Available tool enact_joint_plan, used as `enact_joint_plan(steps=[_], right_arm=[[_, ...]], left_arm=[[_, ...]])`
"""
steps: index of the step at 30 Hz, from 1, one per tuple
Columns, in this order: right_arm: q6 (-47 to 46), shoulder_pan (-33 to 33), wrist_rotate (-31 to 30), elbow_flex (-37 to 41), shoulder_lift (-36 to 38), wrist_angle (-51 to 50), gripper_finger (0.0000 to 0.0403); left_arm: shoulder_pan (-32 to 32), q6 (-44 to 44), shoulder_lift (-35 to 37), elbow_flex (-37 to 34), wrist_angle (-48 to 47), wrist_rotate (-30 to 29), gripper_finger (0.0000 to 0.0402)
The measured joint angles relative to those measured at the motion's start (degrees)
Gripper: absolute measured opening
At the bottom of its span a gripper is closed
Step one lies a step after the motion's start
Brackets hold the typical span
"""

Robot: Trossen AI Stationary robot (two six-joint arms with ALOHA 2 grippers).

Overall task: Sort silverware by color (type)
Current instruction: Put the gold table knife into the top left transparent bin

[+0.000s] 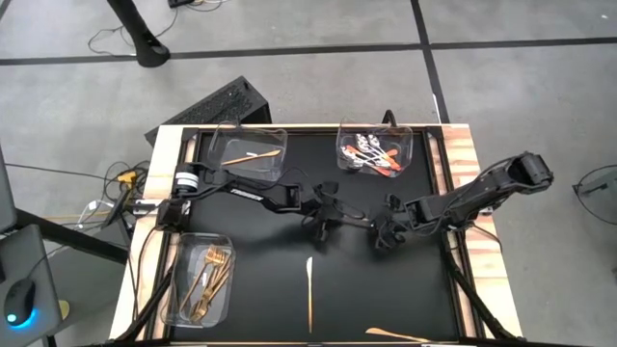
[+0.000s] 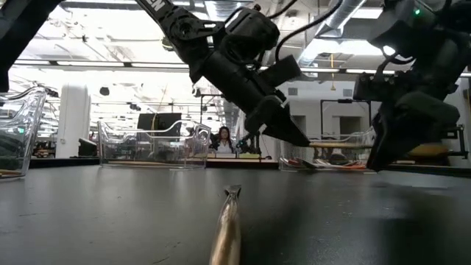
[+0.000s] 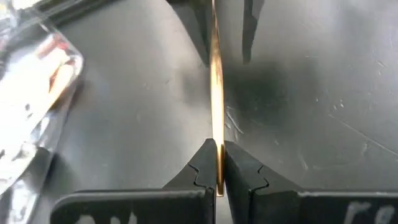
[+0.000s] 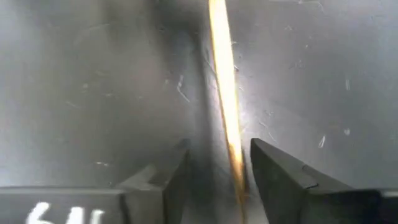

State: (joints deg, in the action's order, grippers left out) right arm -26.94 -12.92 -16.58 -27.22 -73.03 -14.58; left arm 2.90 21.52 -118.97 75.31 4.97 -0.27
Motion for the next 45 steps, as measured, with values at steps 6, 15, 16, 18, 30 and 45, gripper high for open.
enact_joint_plan(steps=[6,15,16,18,30,45], right_arm=[[0.6,0.7,0.0,-1.5,-0.4,0.3,0.003],[6.7,2.7,0.1,-6.5,-0.5,2.3,0.0007],[7.3,3.3,0.1,-7.1,-0.5,2.9,0.0007],[8.7,4.8,-0.1,-8.2,-0.4,5.7,0.0007],[20.2,22.5,9.8,-18.5,-7.7,19.5,0.0007],[32.0,31.1,22.8,-67.6,-41.5,-0.8,0.0007]], left_arm=[[0.0,0.8,2.3,0.0,-3.8,-0.7,0.0],[0.0,-3.9,6.3,0.0,-11.8,-4.5,0.0029],[0.0,-4.3,7.2,0.0,-12.9,-5.6,0.0034],[0.0,-5.2,9.1,0.0,-15.8,-7.6,0.0047],[-0.5,-12.3,33.1,-9.5,-32.8,-19.3,0.0115],[-6.8,-30.1,71.2,-33.7,-31.2,-30.6,0.0123]])
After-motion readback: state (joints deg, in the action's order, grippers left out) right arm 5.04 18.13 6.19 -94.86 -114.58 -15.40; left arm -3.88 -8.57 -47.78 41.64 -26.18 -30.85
